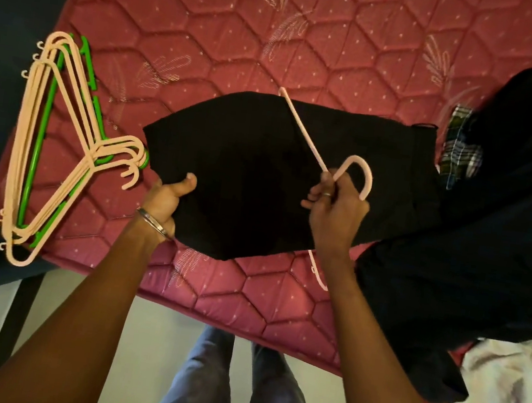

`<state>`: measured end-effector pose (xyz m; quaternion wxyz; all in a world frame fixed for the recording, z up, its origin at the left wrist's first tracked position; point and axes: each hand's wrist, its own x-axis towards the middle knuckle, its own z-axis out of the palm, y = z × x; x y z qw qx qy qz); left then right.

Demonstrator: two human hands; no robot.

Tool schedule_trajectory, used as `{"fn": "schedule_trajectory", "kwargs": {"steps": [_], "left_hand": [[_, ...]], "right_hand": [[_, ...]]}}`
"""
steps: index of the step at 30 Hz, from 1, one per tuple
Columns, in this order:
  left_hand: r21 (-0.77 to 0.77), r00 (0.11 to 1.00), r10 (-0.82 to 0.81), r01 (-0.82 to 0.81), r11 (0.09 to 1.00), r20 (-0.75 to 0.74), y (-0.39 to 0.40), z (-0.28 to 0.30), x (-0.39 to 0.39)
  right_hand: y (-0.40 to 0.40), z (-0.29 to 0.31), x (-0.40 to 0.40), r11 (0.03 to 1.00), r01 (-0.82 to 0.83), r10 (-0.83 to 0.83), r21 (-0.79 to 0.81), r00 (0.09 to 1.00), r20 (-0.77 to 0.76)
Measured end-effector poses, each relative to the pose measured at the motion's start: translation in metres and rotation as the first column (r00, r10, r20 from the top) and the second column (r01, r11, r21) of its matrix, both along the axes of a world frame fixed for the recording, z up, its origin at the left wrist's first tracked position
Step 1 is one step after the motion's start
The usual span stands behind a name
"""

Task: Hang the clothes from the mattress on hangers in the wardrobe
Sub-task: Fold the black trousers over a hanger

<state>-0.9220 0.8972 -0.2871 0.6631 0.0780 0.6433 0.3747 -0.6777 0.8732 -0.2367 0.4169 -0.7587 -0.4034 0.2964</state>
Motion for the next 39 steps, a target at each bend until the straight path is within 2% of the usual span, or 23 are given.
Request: {"fn": "schedule_trajectory", "kwargs": {"steps": [3, 6, 9, 11, 13, 15, 18, 20, 23, 29, 30, 32, 33, 35, 36, 39], "left_hand": [[0.000, 0.998, -0.014, 0.014, 1.000, 0.059, 0.003, 0.001, 0.000], [-0.022, 0.999, -0.019, 0.020, 1.000, 0.035, 0.001, -0.002, -0.002], [-0.084, 0.998, -0.018, 0.012, 0.996, -0.066, -0.005, -0.011, -0.007], [-0.116, 0.981, -0.044, 0.022, 0.993, -0.187, -0.008, -0.016, -0.011], [-0.139, 0.928, -0.125, 0.080, 0.987, -0.350, -0.008, -0.020, -0.016], [-0.125, 0.869, -0.204, 0.165, 0.978, -0.450, -0.007, -0.019, -0.019], [-0.061, 0.808, -0.250, 0.258, 0.964, -0.533, -0.006, -0.016, -0.019], [-0.023, 0.809, -0.231, 0.261, 0.965, -0.541, -0.006, -0.013, -0.014], [-0.034, 0.811, -0.253, 0.278, 0.960, -0.528, -0.005, -0.007, -0.003], [-0.180, 0.844, -0.417, 0.377, 0.909, -0.337, -0.009, -0.012, 0.010], [-0.201, 0.806, -0.485, 0.442, 0.874, -0.338, -0.009, -0.011, 0.016], [-0.294, 0.594, -0.663, 0.603, 0.742, -0.455, -0.009, -0.002, 0.026], [-0.327, 0.521, -0.687, 0.621, 0.712, -0.507, -0.004, 0.010, 0.030], [-0.324, 0.489, -0.683, 0.628, 0.708, -0.543, 0.008, 0.031, 0.034], [-0.301, 0.485, -0.683, 0.647, 0.701, -0.546, 0.019, 0.051, 0.037], [-0.041, 0.641, -0.566, 0.642, 0.766, -0.519, 0.053, 0.106, 0.046]], "right_hand": [[0.010, 0.002, 0.000, 0.989, 0.144, -0.145, -0.029, 0.988, -0.046], [0.019, 0.007, -0.001, 0.982, 0.174, -0.181, -0.070, 0.979, -0.094], [0.018, 0.006, -0.005, 0.983, 0.164, -0.168, -0.081, 0.985, -0.045], [0.012, 0.005, -0.004, 0.991, 0.114, -0.119, -0.076, 0.992, -0.052], [0.007, 0.008, -0.001, 0.995, 0.066, -0.073, -0.074, 0.993, -0.093], [0.008, 0.017, 0.000, 0.998, 0.050, -0.055, -0.047, 0.992, -0.116], [0.021, 0.032, 0.002, 0.997, 0.050, -0.050, 0.051, 0.999, 0.009], [0.032, 0.045, 0.000, 0.996, 0.072, -0.075, 0.048, 0.996, 0.050], [0.041, 0.070, -0.010, 0.993, 0.056, -0.055, 0.107, 0.998, -0.006], [0.057, 0.136, 0.008, 0.963, 0.116, -0.098, 0.242, 0.992, -0.084], [0.059, 0.146, 0.017, 0.958, 0.107, -0.090, 0.267, 0.993, -0.076], [0.062, 0.172, 0.032, 0.952, 0.054, -0.048, 0.300, 0.998, -0.029], [0.064, 0.188, 0.038, 0.950, 0.021, -0.017, 0.311, 1.000, -0.013], [0.070, 0.216, 0.047, 0.943, -0.051, 0.055, 0.329, 0.998, -0.005], [0.072, 0.233, 0.050, 0.936, -0.080, 0.086, 0.344, 0.996, -0.004], [0.072, 0.275, 0.056, 0.900, -0.178, 0.194, 0.398, 0.981, 0.000]]}}
